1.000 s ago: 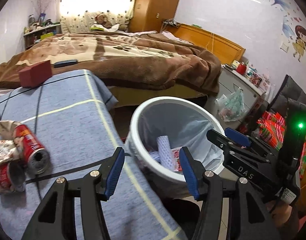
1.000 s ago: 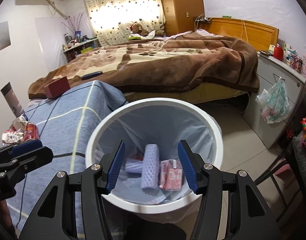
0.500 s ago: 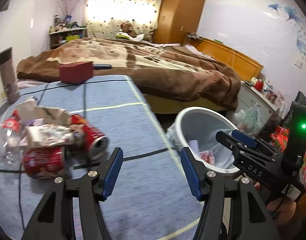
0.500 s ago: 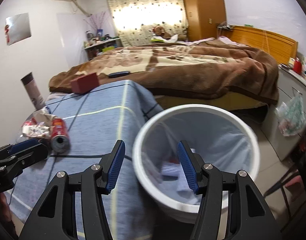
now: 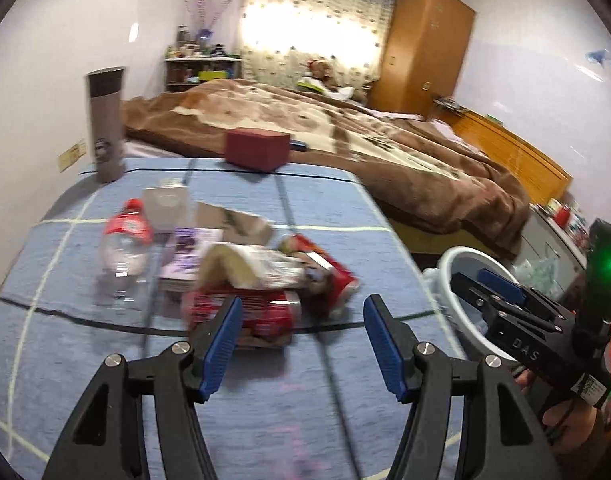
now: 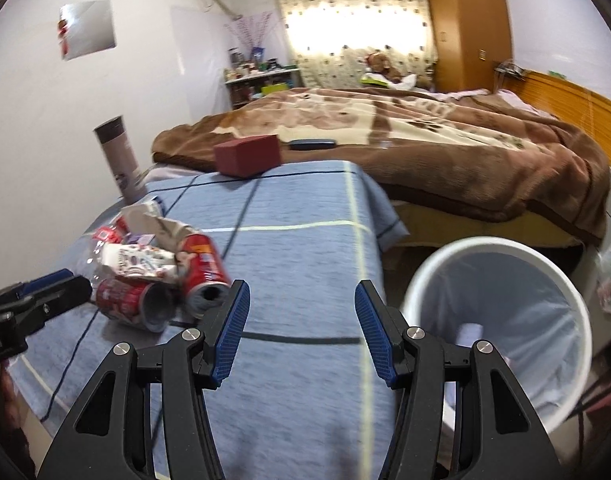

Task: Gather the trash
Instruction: 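Move both tools back toward the remaining trash on the table, then grasp the clear plastic bottle with the left tool while the right tool grasps the red can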

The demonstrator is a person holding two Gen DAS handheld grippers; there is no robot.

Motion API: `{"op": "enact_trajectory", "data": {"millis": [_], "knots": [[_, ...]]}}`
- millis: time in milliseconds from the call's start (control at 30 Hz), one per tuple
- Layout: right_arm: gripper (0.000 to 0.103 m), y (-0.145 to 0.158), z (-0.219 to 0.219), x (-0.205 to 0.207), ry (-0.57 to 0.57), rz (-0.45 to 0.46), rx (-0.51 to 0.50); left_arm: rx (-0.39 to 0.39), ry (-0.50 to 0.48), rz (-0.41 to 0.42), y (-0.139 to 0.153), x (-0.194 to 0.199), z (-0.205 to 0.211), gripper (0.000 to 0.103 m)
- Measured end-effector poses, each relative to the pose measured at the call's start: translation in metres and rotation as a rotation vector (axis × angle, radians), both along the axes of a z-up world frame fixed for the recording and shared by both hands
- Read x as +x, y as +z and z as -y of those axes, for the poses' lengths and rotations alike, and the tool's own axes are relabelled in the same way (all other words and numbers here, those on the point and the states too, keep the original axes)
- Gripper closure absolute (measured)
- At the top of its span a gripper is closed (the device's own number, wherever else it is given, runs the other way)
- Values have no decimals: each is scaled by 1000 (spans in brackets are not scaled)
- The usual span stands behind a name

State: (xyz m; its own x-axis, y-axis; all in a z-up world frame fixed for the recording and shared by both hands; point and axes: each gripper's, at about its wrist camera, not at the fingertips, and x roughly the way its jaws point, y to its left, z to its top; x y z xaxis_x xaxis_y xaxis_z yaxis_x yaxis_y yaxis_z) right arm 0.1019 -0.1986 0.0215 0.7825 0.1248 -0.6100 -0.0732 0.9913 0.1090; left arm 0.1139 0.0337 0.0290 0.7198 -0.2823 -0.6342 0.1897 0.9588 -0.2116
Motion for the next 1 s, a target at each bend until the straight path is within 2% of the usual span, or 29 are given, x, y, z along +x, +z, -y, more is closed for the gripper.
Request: {"op": "enact_trajectory", "data": {"millis": [233,533,900,1000], "knots": [[47,0,-31,16,72,-16,-15,-1,104,-8,-3,7,-51,37],[46,-9,-55,40,128,-79,-50,6,173,-31,-10,25,-94,37],[44,-25,-76,70,180,-161,-64,39,201,-100,-31,74,-123,33],[44,-30,-78,74,192,-190,-48,-2,188,-139,-40,88,-130,32]]}}
